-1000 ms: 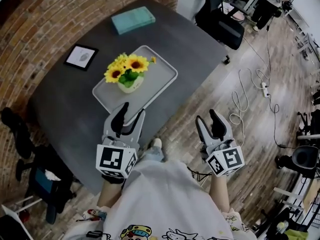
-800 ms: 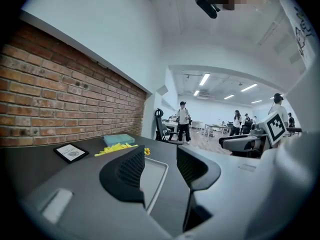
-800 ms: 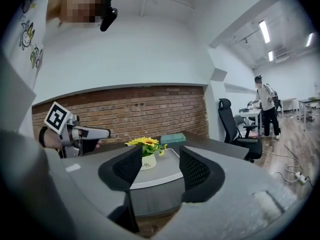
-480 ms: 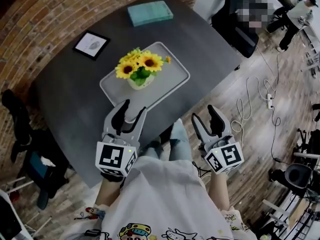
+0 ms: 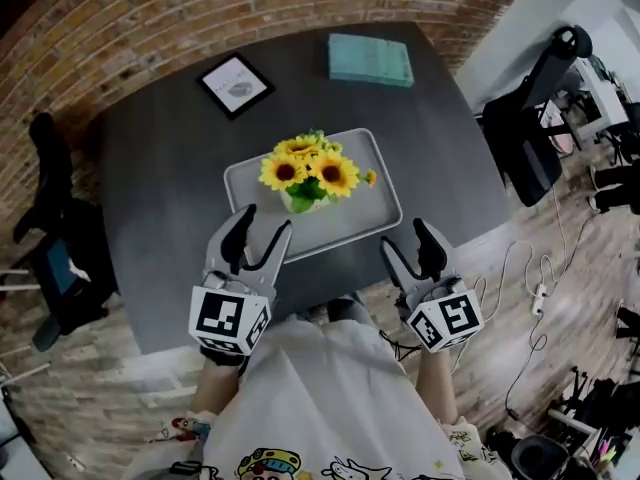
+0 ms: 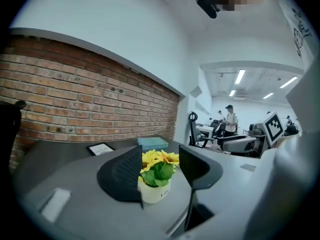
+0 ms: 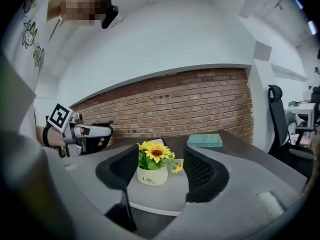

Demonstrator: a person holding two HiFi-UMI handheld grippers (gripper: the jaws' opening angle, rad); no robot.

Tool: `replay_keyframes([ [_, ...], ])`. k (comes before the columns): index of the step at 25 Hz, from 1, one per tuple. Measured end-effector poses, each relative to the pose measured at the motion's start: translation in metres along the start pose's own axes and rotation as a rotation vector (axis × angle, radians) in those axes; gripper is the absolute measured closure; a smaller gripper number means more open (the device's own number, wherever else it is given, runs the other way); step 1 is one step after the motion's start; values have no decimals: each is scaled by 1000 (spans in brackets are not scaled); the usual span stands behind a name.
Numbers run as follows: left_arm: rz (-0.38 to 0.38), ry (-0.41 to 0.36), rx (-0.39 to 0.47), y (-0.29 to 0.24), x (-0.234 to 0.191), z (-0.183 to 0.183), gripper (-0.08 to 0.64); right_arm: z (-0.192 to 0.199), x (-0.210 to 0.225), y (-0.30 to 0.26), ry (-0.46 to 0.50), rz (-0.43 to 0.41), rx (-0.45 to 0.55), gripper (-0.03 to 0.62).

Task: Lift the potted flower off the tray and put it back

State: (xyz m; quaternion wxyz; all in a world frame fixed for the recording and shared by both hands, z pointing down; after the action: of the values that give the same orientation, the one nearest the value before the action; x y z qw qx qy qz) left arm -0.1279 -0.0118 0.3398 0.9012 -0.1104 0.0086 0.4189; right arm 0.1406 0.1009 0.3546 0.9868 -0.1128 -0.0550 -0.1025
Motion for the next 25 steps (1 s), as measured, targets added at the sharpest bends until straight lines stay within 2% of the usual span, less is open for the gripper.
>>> replay_keyframes([
  [6,-138,22,24,-23,2,-9,322,-24,47,-41,46,-140,-4,311],
  [13,-263,51,25,-34,14,-8,310,-34,80,-72,68,-284,-17,295],
  [19,-332,75,32,-29,27,-1,299,-35,85,-85,102,-403,-34,275],
  [25,-373,79,24,-20,37,-1,298,-35,83,-91,129,-469,-35,264],
])
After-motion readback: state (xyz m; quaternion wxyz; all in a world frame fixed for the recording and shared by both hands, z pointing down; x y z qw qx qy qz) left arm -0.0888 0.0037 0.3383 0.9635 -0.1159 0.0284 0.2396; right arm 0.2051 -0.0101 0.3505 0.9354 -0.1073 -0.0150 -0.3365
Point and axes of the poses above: the fingertips, and each gripper's own axes: y backward along the fingers, x to its right, z out of its underside, the point moved 9 cm from there along y, backward along the fingers
